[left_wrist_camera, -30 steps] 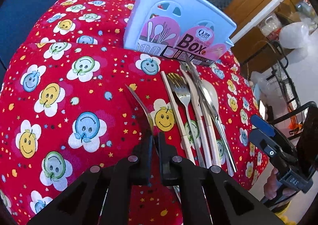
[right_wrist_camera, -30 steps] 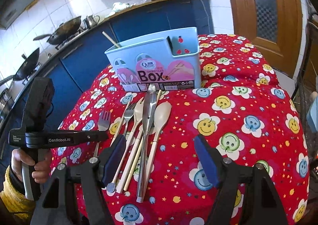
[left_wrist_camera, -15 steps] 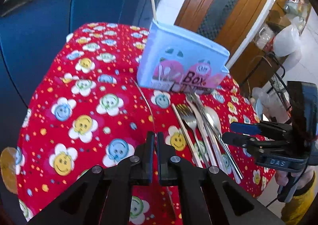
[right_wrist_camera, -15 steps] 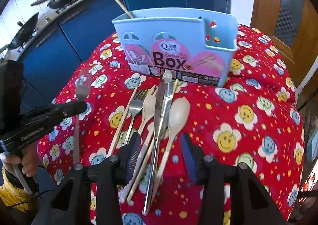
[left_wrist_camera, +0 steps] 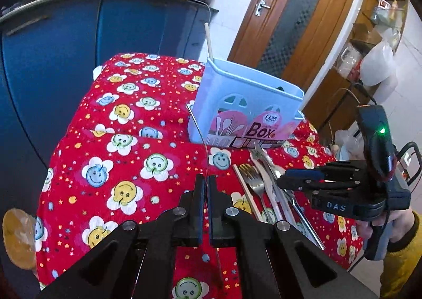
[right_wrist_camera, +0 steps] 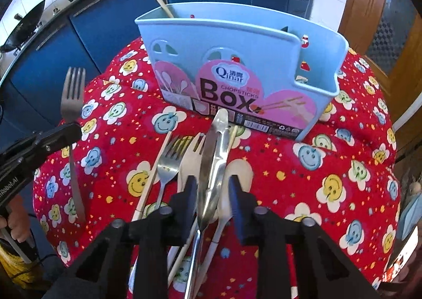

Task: Organize utensils
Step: 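Grasp a silver fork with the left tool while the right tool grasps a silver knife, then lift the fork and knife and carry both over the blue Box holder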

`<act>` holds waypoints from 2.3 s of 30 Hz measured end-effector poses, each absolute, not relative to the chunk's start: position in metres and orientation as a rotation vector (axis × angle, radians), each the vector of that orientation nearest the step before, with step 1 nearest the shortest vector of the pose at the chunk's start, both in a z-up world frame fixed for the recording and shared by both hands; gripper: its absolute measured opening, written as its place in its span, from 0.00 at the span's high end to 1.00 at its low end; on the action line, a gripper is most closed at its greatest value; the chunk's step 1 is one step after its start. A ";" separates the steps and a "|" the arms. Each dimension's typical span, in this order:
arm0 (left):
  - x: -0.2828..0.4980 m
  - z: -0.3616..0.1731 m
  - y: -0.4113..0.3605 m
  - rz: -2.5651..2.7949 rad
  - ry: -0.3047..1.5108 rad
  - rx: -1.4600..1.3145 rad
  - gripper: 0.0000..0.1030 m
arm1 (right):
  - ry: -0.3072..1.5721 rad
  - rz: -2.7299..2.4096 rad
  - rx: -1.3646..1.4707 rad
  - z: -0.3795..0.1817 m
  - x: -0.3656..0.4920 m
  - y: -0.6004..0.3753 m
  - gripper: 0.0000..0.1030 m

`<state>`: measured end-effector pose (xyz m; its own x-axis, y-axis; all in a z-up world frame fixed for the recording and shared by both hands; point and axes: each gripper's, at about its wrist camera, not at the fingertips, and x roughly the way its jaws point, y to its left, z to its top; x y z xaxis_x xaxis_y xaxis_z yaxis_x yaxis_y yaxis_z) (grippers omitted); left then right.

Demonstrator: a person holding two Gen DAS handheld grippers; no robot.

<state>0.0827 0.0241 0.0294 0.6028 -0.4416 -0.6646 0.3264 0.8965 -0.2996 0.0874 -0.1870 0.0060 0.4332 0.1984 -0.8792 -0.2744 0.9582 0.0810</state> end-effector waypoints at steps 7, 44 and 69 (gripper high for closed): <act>0.078 0.038 0.019 -0.458 0.778 -0.149 0.98 | 1.084 0.304 -0.124 0.004 0.090 -0.175 0.79; 0.099 0.148 -0.009 -0.407 0.459 -0.125 0.98 | 0.402 0.232 0.190 0.101 0.002 -0.244 0.96; 0.181 0.113 -0.045 -0.343 0.433 -0.044 0.98 | 0.198 0.084 0.163 0.122 0.094 -0.264 0.96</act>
